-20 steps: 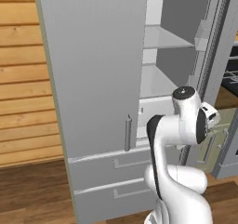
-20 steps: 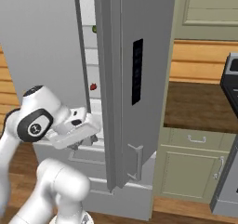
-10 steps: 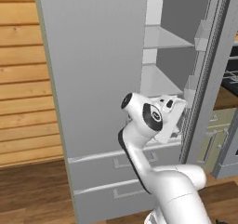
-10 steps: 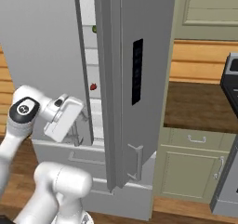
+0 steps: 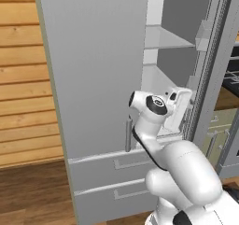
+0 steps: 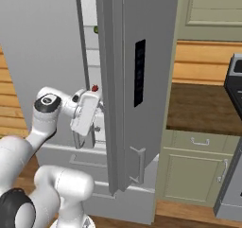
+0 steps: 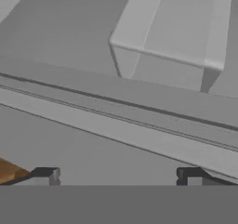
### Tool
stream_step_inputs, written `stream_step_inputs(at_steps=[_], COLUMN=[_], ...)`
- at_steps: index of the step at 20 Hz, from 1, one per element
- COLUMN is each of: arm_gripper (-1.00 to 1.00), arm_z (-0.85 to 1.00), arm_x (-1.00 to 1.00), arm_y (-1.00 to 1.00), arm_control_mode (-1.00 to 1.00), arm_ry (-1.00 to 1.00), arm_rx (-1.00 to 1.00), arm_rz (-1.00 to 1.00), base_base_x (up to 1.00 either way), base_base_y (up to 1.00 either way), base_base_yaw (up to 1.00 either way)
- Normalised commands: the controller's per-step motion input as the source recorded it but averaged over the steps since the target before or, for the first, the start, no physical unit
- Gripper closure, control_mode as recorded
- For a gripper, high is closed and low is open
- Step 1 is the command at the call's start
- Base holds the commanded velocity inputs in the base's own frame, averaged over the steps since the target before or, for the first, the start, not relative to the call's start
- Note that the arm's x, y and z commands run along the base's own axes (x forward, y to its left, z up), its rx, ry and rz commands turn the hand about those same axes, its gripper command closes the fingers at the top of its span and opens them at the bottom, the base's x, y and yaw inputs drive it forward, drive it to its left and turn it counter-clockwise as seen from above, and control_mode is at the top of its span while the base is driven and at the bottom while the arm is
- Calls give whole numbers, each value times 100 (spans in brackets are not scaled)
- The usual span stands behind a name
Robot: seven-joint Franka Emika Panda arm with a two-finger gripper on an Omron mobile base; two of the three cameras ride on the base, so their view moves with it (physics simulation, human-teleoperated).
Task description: Take the strawberry from the fridge and place it on top of the pancake, located on the dining counter.
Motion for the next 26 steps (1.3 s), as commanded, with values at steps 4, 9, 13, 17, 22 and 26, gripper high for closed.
stream_step_inputs(at_steps=[4,9,13,17,22,26], arm_gripper=[-100,-100,-100,-100,-100,-100], arm_z=[40,39,7,0,0,2], arm_x=[2,0,-2,-14,-2,-19], arm_y=[-44,-63,-80,-100,-100,-5], arm_control_mode=[-100,-100,-100,-100,-100,-100], arm_ry=[-30,-12,0,0,3,-7], arm_rx=[-7,-3,-1,0,2,1], arm_rz=[-10,-2,0,0,0,2], base_base_x=[0,0,0,0,0,0], base_base_y=[0,0,0,0,0,0], base_base_yaw=[0,0,0,0,0,0])
